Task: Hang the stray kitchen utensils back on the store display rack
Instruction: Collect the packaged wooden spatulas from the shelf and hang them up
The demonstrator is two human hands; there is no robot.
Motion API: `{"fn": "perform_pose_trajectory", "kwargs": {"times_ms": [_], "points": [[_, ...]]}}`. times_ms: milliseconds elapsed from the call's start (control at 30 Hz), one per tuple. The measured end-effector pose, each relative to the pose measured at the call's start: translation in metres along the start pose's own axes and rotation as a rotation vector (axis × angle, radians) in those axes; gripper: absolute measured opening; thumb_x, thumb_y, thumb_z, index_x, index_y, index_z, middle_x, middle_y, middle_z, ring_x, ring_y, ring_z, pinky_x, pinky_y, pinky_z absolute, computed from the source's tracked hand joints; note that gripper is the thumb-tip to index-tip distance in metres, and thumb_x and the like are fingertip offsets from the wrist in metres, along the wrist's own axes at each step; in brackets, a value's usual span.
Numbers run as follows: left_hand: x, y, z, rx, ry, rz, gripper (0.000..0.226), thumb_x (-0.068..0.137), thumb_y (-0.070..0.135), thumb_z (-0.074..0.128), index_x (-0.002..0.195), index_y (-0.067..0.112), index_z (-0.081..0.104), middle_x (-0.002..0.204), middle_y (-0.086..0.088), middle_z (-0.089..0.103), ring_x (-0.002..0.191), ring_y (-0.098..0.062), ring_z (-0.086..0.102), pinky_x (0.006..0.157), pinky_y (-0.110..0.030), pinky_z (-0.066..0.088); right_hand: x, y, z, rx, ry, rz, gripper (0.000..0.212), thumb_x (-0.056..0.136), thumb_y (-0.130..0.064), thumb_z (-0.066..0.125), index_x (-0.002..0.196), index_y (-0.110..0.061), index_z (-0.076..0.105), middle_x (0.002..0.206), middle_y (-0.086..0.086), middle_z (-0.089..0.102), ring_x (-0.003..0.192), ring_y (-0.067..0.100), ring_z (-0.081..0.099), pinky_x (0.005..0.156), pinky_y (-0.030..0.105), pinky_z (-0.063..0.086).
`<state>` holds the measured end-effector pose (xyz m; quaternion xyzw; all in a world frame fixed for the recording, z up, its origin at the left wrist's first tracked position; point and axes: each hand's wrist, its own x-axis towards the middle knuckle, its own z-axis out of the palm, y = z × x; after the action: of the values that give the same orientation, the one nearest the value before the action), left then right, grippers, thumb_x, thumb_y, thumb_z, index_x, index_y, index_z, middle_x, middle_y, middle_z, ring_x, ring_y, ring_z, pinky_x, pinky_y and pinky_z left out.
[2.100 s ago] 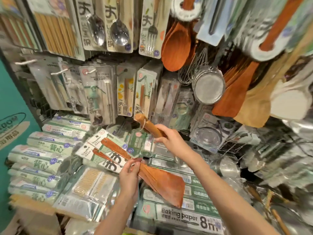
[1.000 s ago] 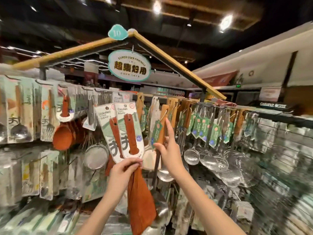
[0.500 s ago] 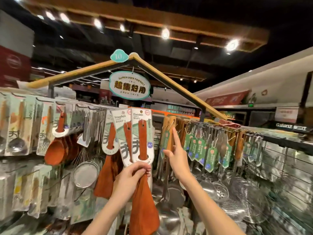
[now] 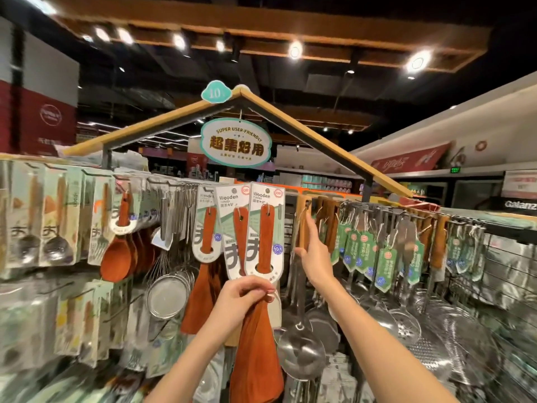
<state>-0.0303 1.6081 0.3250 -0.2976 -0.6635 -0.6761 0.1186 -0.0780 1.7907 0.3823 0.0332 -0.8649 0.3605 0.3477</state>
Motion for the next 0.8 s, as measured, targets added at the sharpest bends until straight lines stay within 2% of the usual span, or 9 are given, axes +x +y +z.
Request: {"fn": "perform_pose_trajectory", "kwargs": {"times_ms": [100, 167, 233, 333, 400, 500, 567, 667, 800], "points": [[0.0, -0.002, -0.004, -0.022, -0.021, -0.015, 0.033, 0.085, -0.012, 0.055, 0.077, 0.013, 0.074, 0.082, -0.006, 0.074, 0.081, -0.024, 0.071, 0.074, -0.023, 0.055, 0.003, 0.008, 0.004, -0.061, -0.017, -0.037, 0.091, 0.094, 0.002, 0.046, 0.14, -0.057, -0.006, 0.137, 0.01, 0.049, 0.1, 0.016, 0.066, 0.075, 0.046, 0.056], [0.0, -0.004, -0.007, -0.037, -0.016, -0.02, 0.031, 0.085, -0.012, 0.055, 0.078, 0.011, 0.074, 0.083, -0.007, 0.074, 0.081, -0.024, 0.071, 0.073, -0.021, 0.055, 0.005, 0.013, 0.004, -0.088, -0.029, -0.028, 0.093, 0.093, -0.001, 0.049, 0.139, -0.058, -0.008, 0.13, 0.009, 0.052, 0.086, 0.019, 0.066, 0.068, 0.041, 0.055], [0.0, -0.005, -0.008, -0.049, -0.008, -0.019, 0.031, 0.085, -0.012, 0.054, 0.078, 0.011, 0.073, 0.082, -0.008, 0.074, 0.082, -0.024, 0.071, 0.074, -0.022, 0.055, 0.005, 0.014, 0.001, -0.099, -0.013, 0.034, 0.083, 0.094, -0.006, 0.05, 0.143, -0.051, 0.001, 0.123, 0.008, 0.05, 0.077, 0.021, 0.062, 0.064, 0.04, 0.055], [-0.002, -0.006, -0.006, -0.071, -0.015, -0.028, 0.031, 0.085, -0.012, 0.054, 0.078, 0.011, 0.073, 0.081, -0.006, 0.073, 0.081, -0.024, 0.071, 0.073, -0.022, 0.055, 0.002, 0.007, -0.007, -0.081, 0.135, 0.084, 0.058, 0.096, -0.012, 0.047, 0.145, -0.031, 0.022, 0.134, 0.008, 0.04, 0.104, 0.024, 0.056, 0.084, 0.042, 0.052], [-0.002, -0.006, -0.003, -0.064, -0.031, -0.039, 0.031, 0.086, -0.011, 0.055, 0.079, 0.012, 0.073, 0.081, -0.006, 0.073, 0.081, -0.025, 0.071, 0.074, -0.024, 0.055, -0.004, -0.006, -0.014, 0.074, 0.188, 0.03, 0.044, 0.097, -0.02, 0.046, 0.139, -0.021, 0.033, 0.133, 0.006, 0.042, 0.117, 0.022, 0.05, 0.096, 0.041, 0.046], [-0.001, -0.003, 0.007, -0.037, -0.077, -0.048, 0.026, 0.086, -0.01, 0.054, 0.085, 0.007, 0.073, 0.086, -0.01, 0.073, 0.081, -0.025, 0.071, 0.08, -0.032, 0.057, -0.018, -0.035, -0.024, 0.512, -0.101, -0.028, 0.058, 0.091, -0.032, 0.056, 0.14, -0.027, 0.026, 0.124, 0.0, 0.054, 0.11, 0.014, 0.058, 0.093, 0.035, 0.05], [-0.003, 0.0, 0.013, -0.051, -0.1, -0.052, 0.024, 0.086, -0.011, 0.053, 0.087, 0.004, 0.072, 0.088, -0.011, 0.072, 0.081, -0.025, 0.071, 0.082, -0.033, 0.056, -0.027, -0.047, -0.023, 0.662, -0.267, -0.073, 0.071, 0.086, -0.022, 0.065, 0.14, -0.033, 0.019, 0.123, -0.009, 0.054, 0.106, 0.005, 0.062, 0.085, 0.026, 0.053], [-0.012, 0.002, 0.006, -0.051, -0.084, -0.077, 0.03, 0.089, -0.009, 0.049, 0.087, 0.011, 0.073, 0.092, -0.008, 0.072, 0.086, -0.024, 0.07, 0.082, -0.028, 0.055, -0.034, -0.054, -0.011, 0.74, -0.267, -0.1, 0.072, 0.085, 0.0, 0.062, 0.132, -0.042, 0.028, 0.126, -0.007, 0.049, 0.106, 0.012, 0.063, 0.077, 0.031, 0.058], [-0.03, -0.002, -0.029, 0.023, -0.04, -0.092, 0.036, 0.096, -0.003, 0.037, 0.098, 0.016, 0.067, 0.099, 0.002, 0.071, 0.095, -0.018, 0.068, 0.081, -0.02, 0.051, -0.038, -0.069, 0.016, 0.748, -0.299, -0.091, 0.062, 0.087, -0.001, 0.059, 0.126, -0.045, 0.038, 0.132, -0.005, 0.045, 0.108, 0.014, 0.06, 0.076, 0.033, 0.059]]}}
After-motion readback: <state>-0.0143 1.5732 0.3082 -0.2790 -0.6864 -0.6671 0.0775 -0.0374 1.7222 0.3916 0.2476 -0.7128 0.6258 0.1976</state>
